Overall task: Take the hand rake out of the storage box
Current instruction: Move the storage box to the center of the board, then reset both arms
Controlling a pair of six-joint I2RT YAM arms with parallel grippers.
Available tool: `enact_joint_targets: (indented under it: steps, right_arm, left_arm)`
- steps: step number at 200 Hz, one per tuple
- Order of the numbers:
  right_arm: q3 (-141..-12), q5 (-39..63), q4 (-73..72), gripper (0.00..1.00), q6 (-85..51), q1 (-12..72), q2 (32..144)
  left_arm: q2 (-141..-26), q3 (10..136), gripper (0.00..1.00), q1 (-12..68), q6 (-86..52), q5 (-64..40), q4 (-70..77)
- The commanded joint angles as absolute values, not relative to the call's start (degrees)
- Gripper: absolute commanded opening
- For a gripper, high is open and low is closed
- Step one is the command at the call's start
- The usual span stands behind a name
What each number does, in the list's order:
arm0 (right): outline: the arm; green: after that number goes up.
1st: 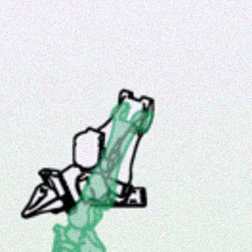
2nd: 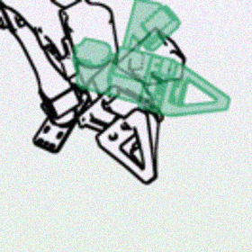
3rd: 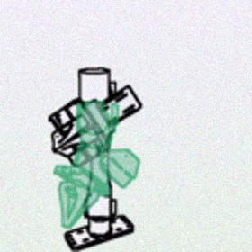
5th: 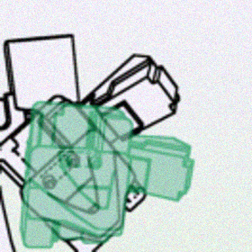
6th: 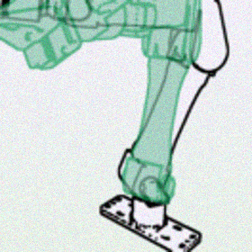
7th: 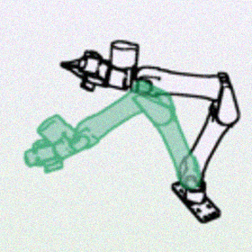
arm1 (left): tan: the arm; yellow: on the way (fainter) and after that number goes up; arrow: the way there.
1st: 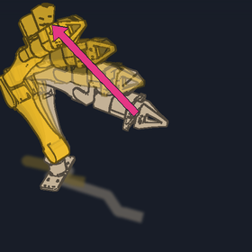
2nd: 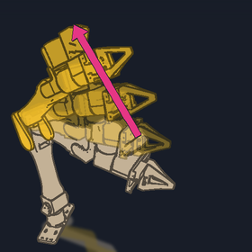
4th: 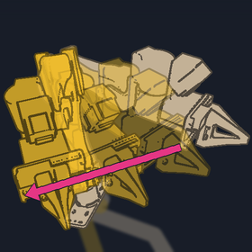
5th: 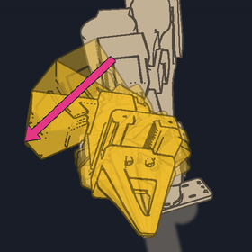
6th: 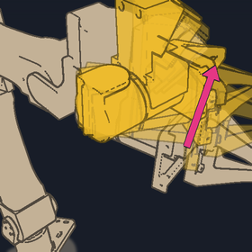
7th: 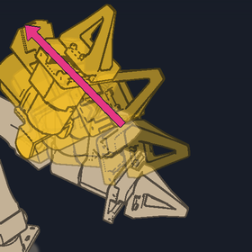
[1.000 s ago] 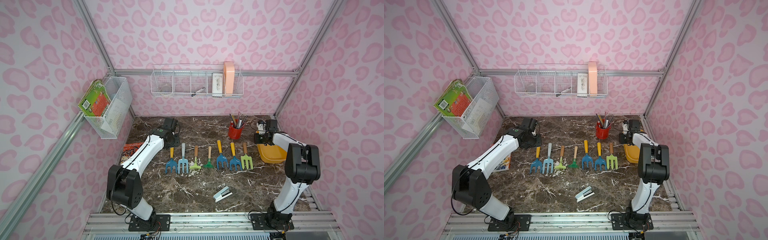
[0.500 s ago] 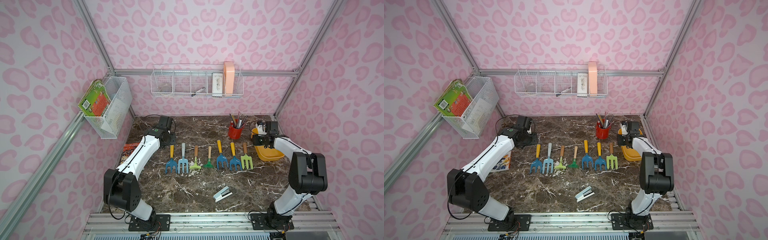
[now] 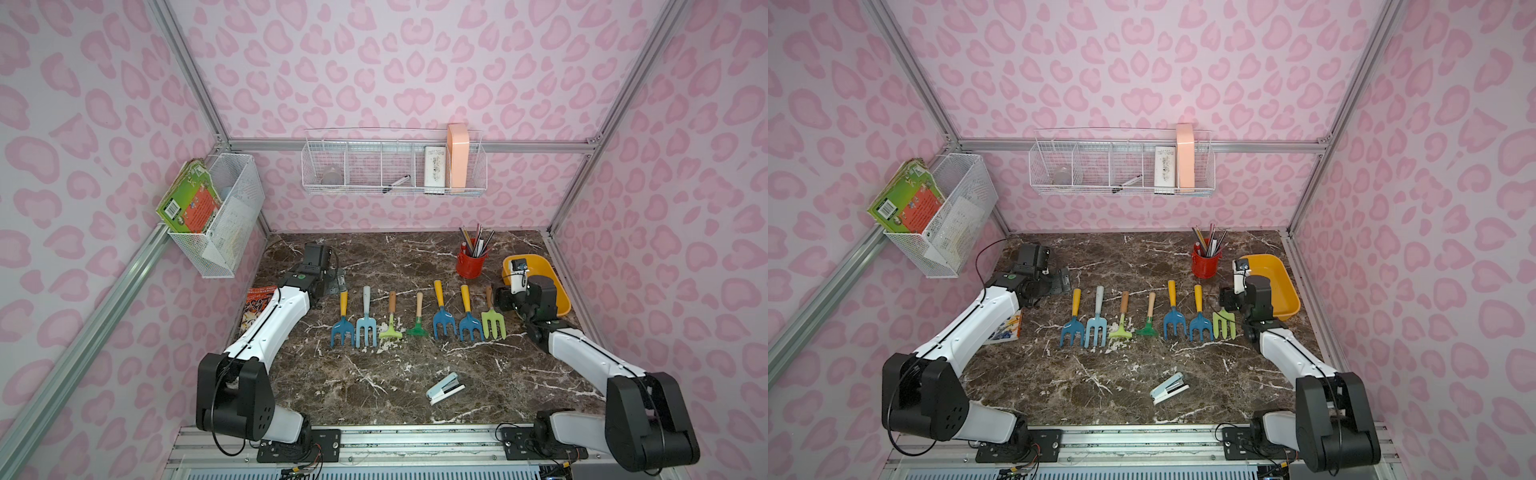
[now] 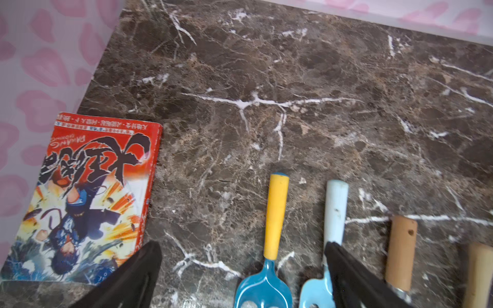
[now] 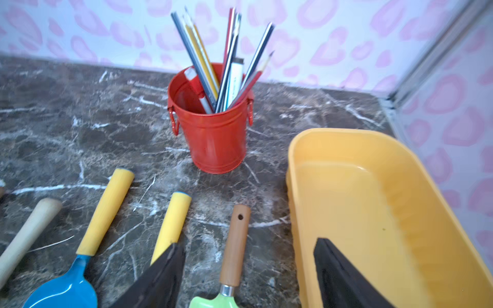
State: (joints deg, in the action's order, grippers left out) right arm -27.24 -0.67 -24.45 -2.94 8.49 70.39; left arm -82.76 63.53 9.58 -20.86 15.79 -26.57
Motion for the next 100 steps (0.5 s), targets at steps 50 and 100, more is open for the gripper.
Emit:
enact_joint_targets:
  steps: [50, 100]
  right_arm:
    - [-10.13, -0.47, -59.15, 0.79, -7.76, -4.42, 67.86]
    - [-6.77, 1.56, -75.41, 0.78, -5.56, -4.66, 77.87]
  left_arm:
    - [-75.32, 43.85, 0.99, 8.79, -12.89, 24.37, 3.73]
    - [-77.48, 37.10, 0.98, 8.77, -5.98, 23.59, 14.48]
